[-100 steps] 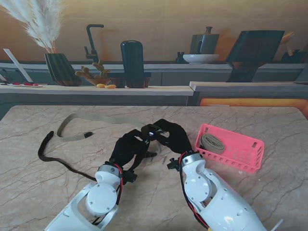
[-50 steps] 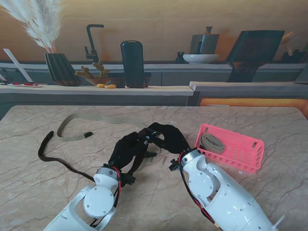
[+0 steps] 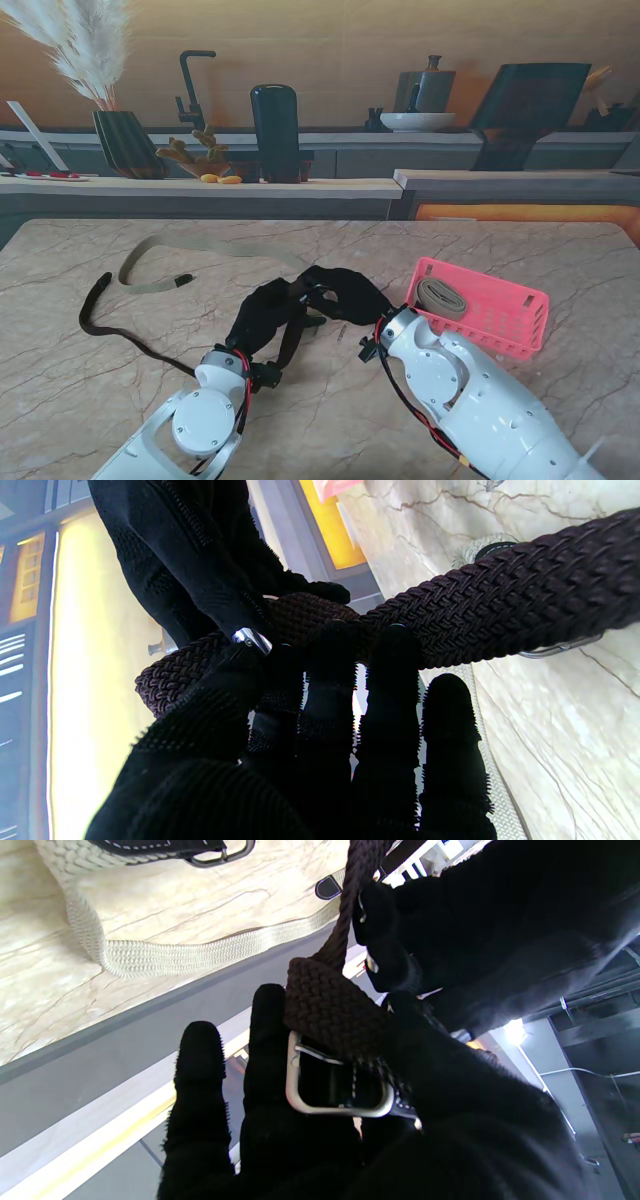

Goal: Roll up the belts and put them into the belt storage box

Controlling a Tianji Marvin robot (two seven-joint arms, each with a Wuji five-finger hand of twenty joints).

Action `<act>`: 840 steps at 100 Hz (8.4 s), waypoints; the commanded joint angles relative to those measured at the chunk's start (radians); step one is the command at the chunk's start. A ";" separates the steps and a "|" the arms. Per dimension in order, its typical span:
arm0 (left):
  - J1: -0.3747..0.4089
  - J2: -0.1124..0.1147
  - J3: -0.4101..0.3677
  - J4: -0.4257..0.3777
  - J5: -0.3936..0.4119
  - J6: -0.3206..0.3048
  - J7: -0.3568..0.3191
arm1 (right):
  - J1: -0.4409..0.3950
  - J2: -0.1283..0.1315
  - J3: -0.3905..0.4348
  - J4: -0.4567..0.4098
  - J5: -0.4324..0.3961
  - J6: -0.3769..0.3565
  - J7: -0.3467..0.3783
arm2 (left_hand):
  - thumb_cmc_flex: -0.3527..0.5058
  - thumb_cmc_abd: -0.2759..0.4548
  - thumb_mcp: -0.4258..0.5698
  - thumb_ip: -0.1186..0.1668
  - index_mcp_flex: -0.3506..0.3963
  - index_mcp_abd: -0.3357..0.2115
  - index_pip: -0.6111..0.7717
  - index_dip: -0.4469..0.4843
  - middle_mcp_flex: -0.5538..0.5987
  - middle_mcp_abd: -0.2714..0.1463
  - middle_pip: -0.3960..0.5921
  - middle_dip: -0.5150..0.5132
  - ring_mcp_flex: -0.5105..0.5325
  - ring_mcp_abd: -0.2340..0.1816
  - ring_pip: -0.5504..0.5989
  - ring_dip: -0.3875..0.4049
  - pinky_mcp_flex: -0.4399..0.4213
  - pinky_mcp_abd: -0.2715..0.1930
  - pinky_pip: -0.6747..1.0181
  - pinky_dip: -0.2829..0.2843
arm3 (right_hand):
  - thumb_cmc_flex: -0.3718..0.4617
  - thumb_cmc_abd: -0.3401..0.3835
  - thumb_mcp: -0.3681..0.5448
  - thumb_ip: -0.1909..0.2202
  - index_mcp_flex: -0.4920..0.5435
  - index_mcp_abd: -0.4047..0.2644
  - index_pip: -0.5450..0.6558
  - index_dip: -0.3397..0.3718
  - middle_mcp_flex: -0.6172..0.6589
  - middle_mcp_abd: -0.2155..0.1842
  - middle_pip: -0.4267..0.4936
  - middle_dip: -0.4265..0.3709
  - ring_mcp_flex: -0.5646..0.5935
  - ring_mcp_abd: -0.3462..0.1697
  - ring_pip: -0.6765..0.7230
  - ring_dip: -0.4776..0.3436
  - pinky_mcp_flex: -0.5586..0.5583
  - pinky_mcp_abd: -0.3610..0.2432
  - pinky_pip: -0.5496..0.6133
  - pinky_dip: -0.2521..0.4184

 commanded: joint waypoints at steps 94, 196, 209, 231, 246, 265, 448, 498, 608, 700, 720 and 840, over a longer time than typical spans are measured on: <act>0.027 0.038 -0.069 -0.054 0.277 0.076 -0.026 | -0.104 0.023 0.178 -0.134 -0.283 -0.044 -0.132 | -0.210 0.018 -0.073 0.048 -0.186 -0.045 -0.527 -0.109 -0.490 0.047 -0.333 -0.121 -0.516 -0.049 -0.453 -0.160 -0.257 -0.146 -0.317 -0.162 | -0.006 0.245 -0.363 0.020 0.088 -0.280 -0.026 -0.039 -0.004 -0.029 -0.196 -0.057 -0.148 -0.022 -0.198 -0.106 -0.106 0.005 -0.147 0.011; -0.020 0.055 -0.016 -0.045 -0.078 0.077 -0.290 | -0.141 0.032 0.261 -0.176 -0.292 -0.071 -0.111 | 0.045 -0.089 0.166 -0.007 0.067 -0.068 -0.148 -0.072 0.062 0.013 -0.099 0.082 0.017 0.011 -0.063 -0.018 0.050 -0.025 -0.014 -0.025 | 0.066 0.393 -0.657 0.061 0.035 -0.325 -0.072 -0.031 -0.023 -0.006 -0.206 -0.055 -0.111 -0.020 -0.166 -0.082 -0.075 -0.017 -0.103 0.039; -0.009 0.052 -0.035 -0.062 -0.160 0.104 -0.313 | -0.140 0.037 0.265 -0.166 -0.329 -0.097 -0.125 | 0.064 -0.077 0.146 -0.008 0.048 -0.046 -0.126 -0.035 0.067 0.025 -0.017 0.136 0.046 0.007 0.012 0.046 0.068 -0.017 0.038 -0.002 | 0.036 0.435 -0.687 0.054 -0.010 -0.369 -0.108 -0.031 -0.060 0.002 -0.187 -0.049 -0.098 -0.026 -0.115 -0.040 -0.061 -0.031 -0.059 0.072; 0.016 0.041 -0.068 -0.098 -0.316 0.157 -0.332 | -0.117 0.043 0.242 -0.126 -0.335 -0.161 -0.106 | 0.101 -0.029 0.063 -0.010 0.025 -0.027 -0.130 -0.014 0.070 0.015 0.094 0.203 0.082 -0.004 0.095 0.130 0.089 -0.001 0.092 0.026 | 0.007 0.468 -0.689 0.058 -0.150 -0.405 -0.157 -0.084 -0.140 -0.017 -0.198 -0.069 -0.149 -0.041 -0.181 -0.081 -0.081 -0.046 -0.089 0.063; 0.025 0.029 -0.083 -0.116 -0.392 0.198 -0.314 | -0.099 0.046 0.223 -0.100 -0.346 -0.210 -0.103 | 0.125 0.034 -0.071 -0.002 0.028 0.010 -0.105 -0.022 0.115 -0.033 0.216 0.291 0.140 -0.011 0.175 0.174 0.121 0.013 0.154 0.056 | -0.015 0.502 -0.687 0.064 -0.256 -0.411 -0.164 -0.137 -0.201 -0.025 -0.186 -0.080 -0.179 -0.045 -0.207 -0.106 -0.090 -0.051 -0.111 0.056; 0.019 0.019 -0.082 -0.116 -0.414 0.227 -0.288 | -0.089 0.050 0.212 -0.087 -0.355 -0.246 -0.090 | 0.116 0.039 -0.098 0.007 0.038 0.025 -0.076 -0.022 0.142 -0.051 0.274 0.318 0.168 -0.015 0.210 0.172 0.140 0.015 0.185 0.069 | -0.038 0.529 -0.681 0.076 -0.314 -0.404 -0.186 -0.173 -0.241 -0.028 -0.182 -0.089 -0.198 -0.039 -0.220 -0.118 -0.091 -0.052 -0.122 0.054; -0.027 -0.021 -0.068 -0.084 -0.577 0.359 -0.237 | -0.090 0.030 0.170 -0.016 -0.331 -0.186 -0.187 | -0.055 0.069 -0.290 0.065 -0.295 -0.037 -0.651 -0.209 -0.517 0.051 -0.386 -0.192 -0.403 -0.041 -0.437 -0.147 -0.213 -0.018 -0.198 -0.088 | -0.116 0.474 -0.550 0.081 -0.258 -0.419 -0.117 -0.146 -0.275 -0.039 -0.143 -0.105 -0.254 -0.051 -0.212 -0.141 -0.148 -0.058 -0.134 0.004; -0.052 -0.033 -0.016 -0.026 -0.719 0.192 -0.279 | -0.042 0.016 0.093 0.038 -0.199 -0.207 -0.098 | -0.154 -0.092 0.205 0.034 -0.428 -0.162 -0.612 -0.292 -0.542 -0.011 -0.394 -0.266 -0.315 -0.122 -0.497 -0.220 -0.169 -0.042 -0.264 -0.114 | -0.282 0.591 -0.509 0.186 -0.343 -0.322 -0.257 -0.151 -0.317 -0.041 -0.244 -0.154 -0.299 -0.043 -0.283 -0.179 -0.173 -0.044 -0.232 0.006; -0.065 -0.012 0.053 0.011 -0.436 0.034 -0.246 | -0.026 -0.024 0.005 0.043 0.198 -0.039 0.073 | -0.212 -0.190 0.307 0.028 -0.318 -0.260 -0.483 -0.174 -0.536 -0.067 -0.359 -0.217 -0.362 -0.113 -0.495 -0.157 -0.174 -0.034 -0.389 -0.031 | -0.361 0.556 -0.414 0.175 -0.239 -0.330 -0.251 -0.190 -0.265 -0.051 -0.295 -0.175 -0.282 -0.013 -0.295 -0.174 -0.174 -0.007 -0.278 0.040; -0.082 -0.038 0.077 0.040 -0.259 0.016 -0.088 | -0.130 -0.011 0.131 -0.092 0.235 0.103 0.101 | -0.161 -0.228 0.571 0.078 -0.103 -0.144 0.098 0.366 0.103 0.017 0.311 0.367 0.210 -0.060 0.310 0.152 0.188 0.038 0.186 0.049 | -0.348 0.148 -0.275 0.170 -0.068 -0.088 -0.199 0.166 -0.079 0.033 -0.016 0.027 -0.085 -0.006 -0.005 0.063 -0.062 -0.037 -0.088 0.122; -0.100 -0.024 0.085 0.060 -0.154 0.036 -0.109 | -0.156 -0.012 0.161 -0.140 0.254 0.153 0.102 | -0.151 -0.199 0.551 0.101 -0.133 -0.115 0.101 0.416 0.082 0.020 0.364 0.428 0.211 -0.058 0.361 0.221 0.174 0.057 0.205 0.069 | -0.340 -0.094 -0.137 0.122 -0.048 -0.028 -0.148 0.281 -0.086 0.053 0.178 0.134 -0.085 0.005 0.262 0.206 -0.008 -0.076 0.053 0.177; -0.136 0.001 0.117 0.107 0.105 0.005 -0.078 | -0.168 -0.036 0.099 -0.228 0.335 0.461 0.096 | -0.113 -0.183 0.495 0.078 -0.155 -0.111 0.095 0.400 0.062 0.023 0.332 0.427 0.196 -0.045 0.309 0.214 0.161 0.057 0.188 0.070 | -0.309 -0.326 0.158 0.070 0.106 0.083 -0.109 0.191 0.030 0.153 0.399 0.188 0.117 0.083 0.652 0.315 0.166 -0.018 0.551 0.148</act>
